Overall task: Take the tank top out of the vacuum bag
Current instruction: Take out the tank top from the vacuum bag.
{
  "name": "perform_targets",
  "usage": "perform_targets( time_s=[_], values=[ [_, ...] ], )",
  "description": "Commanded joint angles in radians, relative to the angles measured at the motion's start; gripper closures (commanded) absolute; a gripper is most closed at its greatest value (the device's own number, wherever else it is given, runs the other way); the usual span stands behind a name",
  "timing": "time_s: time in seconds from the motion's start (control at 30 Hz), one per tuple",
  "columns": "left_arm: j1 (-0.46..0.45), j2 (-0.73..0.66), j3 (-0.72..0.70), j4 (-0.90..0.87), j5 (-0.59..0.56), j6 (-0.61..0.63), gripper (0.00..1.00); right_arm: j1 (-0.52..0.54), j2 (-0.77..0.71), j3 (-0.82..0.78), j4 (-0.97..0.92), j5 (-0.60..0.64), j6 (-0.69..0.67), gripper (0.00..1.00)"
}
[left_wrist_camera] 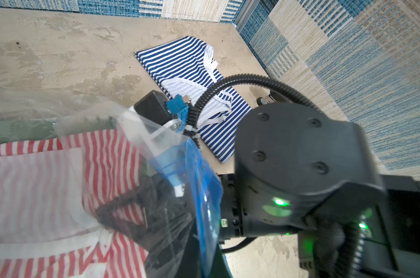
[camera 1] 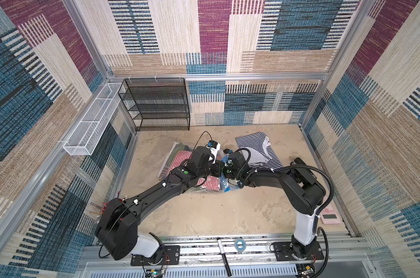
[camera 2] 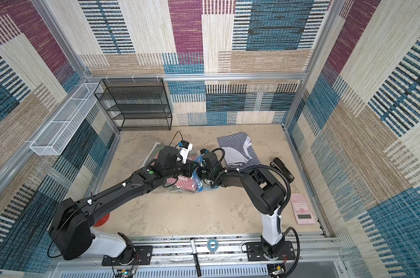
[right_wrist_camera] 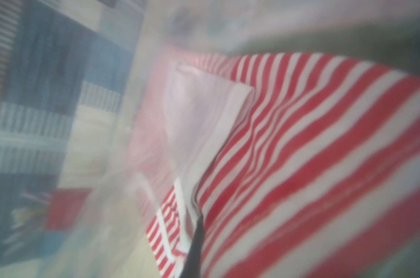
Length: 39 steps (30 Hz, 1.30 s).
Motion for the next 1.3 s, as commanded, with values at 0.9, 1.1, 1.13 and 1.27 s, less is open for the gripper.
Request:
perform_targets(
  time_s=[0.9, 1.1, 1.13, 1.27],
  values=[
    [0.046, 0.02, 0.037, -0.002, -0.054, 0.023, 1.0, -0.059, -0.557, -0.439, -0.057, 0.108, 0.06, 1.0],
    [0.046, 0.015, 0.04, -0.011, -0.048, 0.018, 1.0, -0.07, -0.581, -0.534, 0.08, 0.072, 0.057, 1.0],
    [0.045, 0.011, 0.038, -0.011, -0.048, 0.015, 1.0, -0.072, -0.574, -0.54, 0.111, 0.052, 0.052, 1.0],
    [0.046, -0.009, 0.022, -0.011, -0.047, 0.008, 1.0, -0.074, -0.54, -0.545, 0.183, 0.006, 0.047, 0.91]
  ],
)
